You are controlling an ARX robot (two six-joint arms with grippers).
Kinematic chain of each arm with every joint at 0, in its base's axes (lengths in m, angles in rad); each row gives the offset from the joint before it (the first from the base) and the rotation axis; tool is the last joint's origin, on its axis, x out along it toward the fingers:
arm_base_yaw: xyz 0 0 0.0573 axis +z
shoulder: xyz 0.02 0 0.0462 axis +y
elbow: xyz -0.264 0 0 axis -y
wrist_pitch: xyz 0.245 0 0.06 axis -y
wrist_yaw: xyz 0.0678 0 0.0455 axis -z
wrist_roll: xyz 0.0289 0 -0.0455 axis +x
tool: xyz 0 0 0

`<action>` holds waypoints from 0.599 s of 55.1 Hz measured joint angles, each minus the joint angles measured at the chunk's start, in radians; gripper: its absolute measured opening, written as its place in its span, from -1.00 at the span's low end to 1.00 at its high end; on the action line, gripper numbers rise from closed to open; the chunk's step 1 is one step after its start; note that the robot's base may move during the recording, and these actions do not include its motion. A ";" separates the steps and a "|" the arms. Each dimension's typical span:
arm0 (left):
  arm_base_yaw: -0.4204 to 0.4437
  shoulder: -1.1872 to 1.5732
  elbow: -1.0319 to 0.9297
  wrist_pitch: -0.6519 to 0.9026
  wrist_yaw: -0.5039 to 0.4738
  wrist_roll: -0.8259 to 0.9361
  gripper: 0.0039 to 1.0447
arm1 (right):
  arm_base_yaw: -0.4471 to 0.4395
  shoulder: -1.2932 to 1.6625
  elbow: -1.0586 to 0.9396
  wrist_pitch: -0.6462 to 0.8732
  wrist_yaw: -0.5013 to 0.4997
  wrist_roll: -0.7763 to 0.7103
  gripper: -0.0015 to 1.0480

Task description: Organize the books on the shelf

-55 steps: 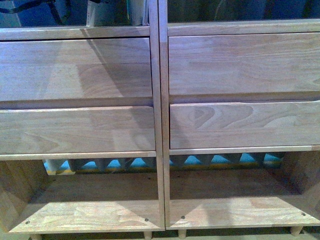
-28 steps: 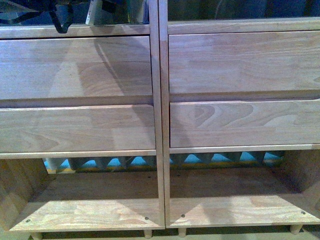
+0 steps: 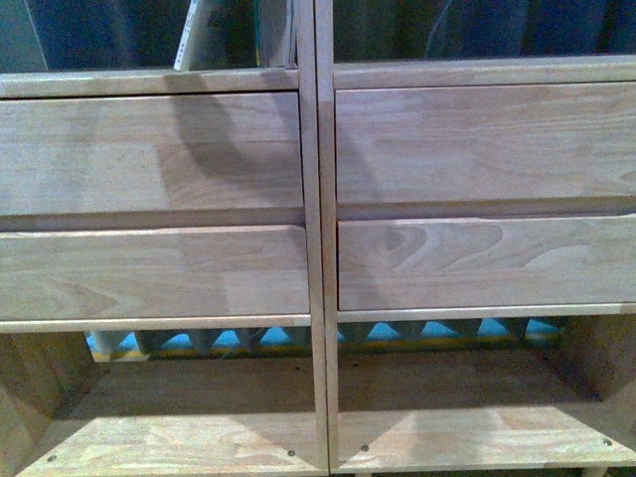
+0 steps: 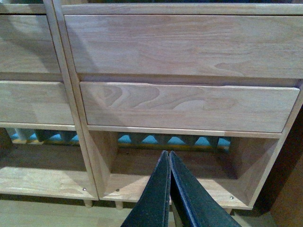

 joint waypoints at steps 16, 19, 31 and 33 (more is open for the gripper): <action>0.076 -0.458 -0.500 0.163 -0.044 -0.036 0.86 | 0.000 0.000 0.000 0.000 0.000 0.000 -0.94; 0.105 -0.565 -0.602 0.147 -0.033 -0.058 0.86 | 0.000 0.000 0.000 0.000 0.000 0.000 -0.94; 0.260 -0.921 -0.935 0.068 0.163 -0.126 0.86 | 0.000 0.000 0.000 0.000 0.000 0.000 -0.94; 0.294 -0.985 -0.978 0.044 0.216 -0.150 0.86 | 0.000 0.000 0.000 0.000 0.000 0.000 -0.94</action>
